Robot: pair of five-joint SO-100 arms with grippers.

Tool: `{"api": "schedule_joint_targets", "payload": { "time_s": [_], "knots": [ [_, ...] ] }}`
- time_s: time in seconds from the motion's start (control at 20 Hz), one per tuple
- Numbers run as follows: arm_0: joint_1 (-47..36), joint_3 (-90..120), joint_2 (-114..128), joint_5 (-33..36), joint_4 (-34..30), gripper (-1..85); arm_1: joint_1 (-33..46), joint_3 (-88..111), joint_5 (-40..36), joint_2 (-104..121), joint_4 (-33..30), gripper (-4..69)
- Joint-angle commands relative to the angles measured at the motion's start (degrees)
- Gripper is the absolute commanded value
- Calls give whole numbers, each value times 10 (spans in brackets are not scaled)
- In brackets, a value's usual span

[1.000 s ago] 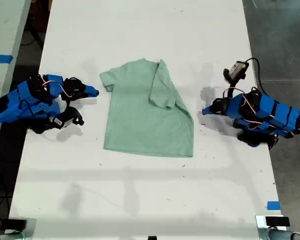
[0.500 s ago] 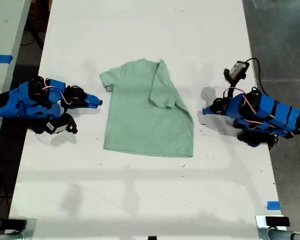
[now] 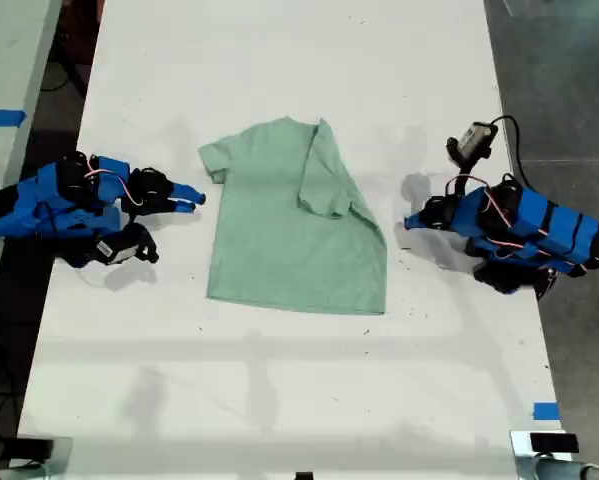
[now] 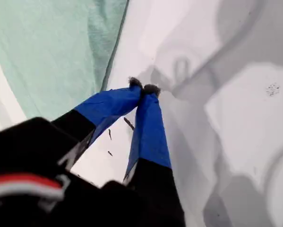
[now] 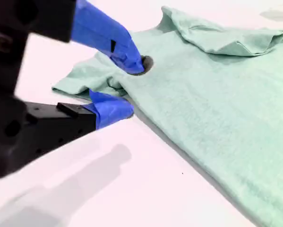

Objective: Fold t shirt

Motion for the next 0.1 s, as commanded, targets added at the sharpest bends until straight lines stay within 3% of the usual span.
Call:
{"api": "schedule_joint_targets", "payload": {
  "time_s": [0.0, 0.05],
  "knots": [
    [-7, -19, 3, -8, -1, 112, 4, 6, 5, 5, 4, 13],
    [-7, -19, 3, -8, -1, 112, 3, 7, 8, 5, 4, 13]
  ]
}}
